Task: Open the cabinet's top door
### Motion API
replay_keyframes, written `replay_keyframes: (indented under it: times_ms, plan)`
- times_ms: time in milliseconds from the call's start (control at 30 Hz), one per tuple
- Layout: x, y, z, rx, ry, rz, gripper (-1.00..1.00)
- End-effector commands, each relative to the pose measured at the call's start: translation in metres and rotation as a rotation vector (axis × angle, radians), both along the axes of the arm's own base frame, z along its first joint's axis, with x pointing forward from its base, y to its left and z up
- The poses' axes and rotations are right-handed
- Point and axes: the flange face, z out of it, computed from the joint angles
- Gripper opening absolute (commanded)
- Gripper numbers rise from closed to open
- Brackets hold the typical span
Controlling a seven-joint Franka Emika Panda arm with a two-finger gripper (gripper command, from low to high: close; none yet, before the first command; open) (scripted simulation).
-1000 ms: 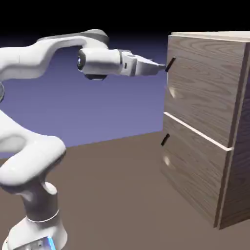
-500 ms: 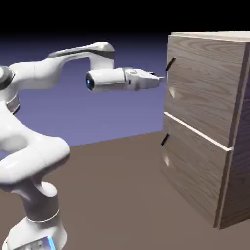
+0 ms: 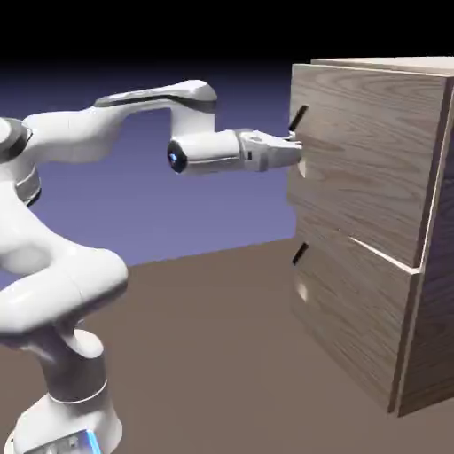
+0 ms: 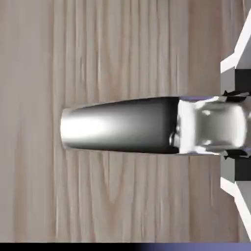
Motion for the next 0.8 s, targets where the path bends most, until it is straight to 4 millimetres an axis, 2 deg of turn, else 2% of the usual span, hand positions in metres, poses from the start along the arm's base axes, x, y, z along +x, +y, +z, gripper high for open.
replay_keyframes:
  times_ms: [0, 367, 767]
  plan:
    - [-0.008, -0.005, 0.000, 0.000, 0.000, 0.024, -1.00]
    - [-0.089, -0.072, 0.000, 0.000, 0.000, 0.303, -1.00]
    - [-0.142, -0.147, 0.000, 0.000, 0.000, 0.544, -1.00]
